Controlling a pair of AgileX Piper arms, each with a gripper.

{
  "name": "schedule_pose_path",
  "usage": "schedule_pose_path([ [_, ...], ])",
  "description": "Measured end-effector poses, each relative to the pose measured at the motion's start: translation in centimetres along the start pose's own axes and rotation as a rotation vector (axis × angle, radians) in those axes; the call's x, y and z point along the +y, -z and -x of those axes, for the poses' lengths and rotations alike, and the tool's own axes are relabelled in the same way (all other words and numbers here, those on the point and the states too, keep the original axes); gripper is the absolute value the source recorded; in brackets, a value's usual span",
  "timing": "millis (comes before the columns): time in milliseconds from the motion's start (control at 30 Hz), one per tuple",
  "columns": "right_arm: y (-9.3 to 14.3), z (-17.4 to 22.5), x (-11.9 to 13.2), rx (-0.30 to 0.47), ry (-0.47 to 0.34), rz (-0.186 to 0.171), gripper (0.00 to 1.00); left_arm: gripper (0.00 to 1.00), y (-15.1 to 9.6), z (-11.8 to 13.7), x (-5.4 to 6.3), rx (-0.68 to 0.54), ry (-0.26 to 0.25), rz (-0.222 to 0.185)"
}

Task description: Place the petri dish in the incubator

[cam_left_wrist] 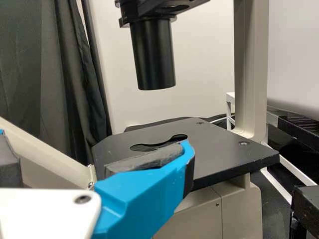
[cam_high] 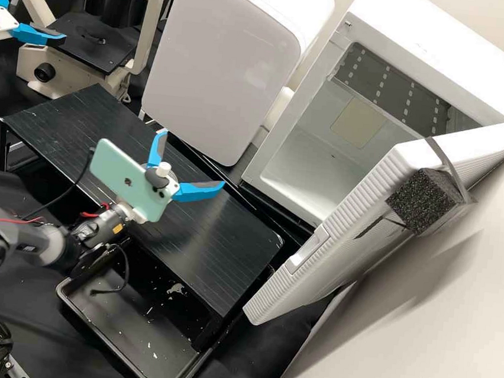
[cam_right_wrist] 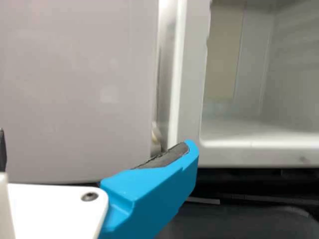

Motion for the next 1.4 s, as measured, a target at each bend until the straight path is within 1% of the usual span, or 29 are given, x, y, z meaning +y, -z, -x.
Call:
schedule_pose_path([
  [67,0.4,0.9,-0.4,0.016,0.003,-0.007,1.0,1.0,0.0,0.0,0.0,0.0,0.0,0.0],
  [267,0.6,2.7,-2.5,0.01,0.091,0.038,1.0,1.0,0.0,0.0,0.0,0.0,0.0,0.0],
  [367,0.2,3.2,-2.7,-0.018,0.101,0.049,1.0,1.0,0.0,0.0,0.0,0.0,0.0,0.0],
  [533,-0.4,3.2,-2.7,-0.06,0.086,0.039,1.0,1.0,0.0,0.0,0.0,0.0,0.0,0.0],
  [767,-1.2,3.1,-3.6,-0.1,0.13,0.04,1.0,1.0,0.0,0.0,0.0,0.0,0.0,0.0],
  [867,-1.4,3.0,-3.7,-0.098,0.146,0.046,1.0,1.0,0.0,0.0,0.0,0.0,0.0,0.0],
  [1033,-2.0,3.0,-4.3,-0.118,0.181,0.03,1.0,1.0,0.0,0.0,0.0,0.0,0.0,0.0],
  [1133,-2.3,3.0,-4.7,-0.124,0.208,0.035,1.0,1.0,0.0,0.0,0.0,0.0,0.0,0.0],
  [1400,-2.6,2.7,-5.1,-0.113,0.218,0.03,1.0,1.0,0.0,0.0,0.0,0.0,0.0,0.0],
])
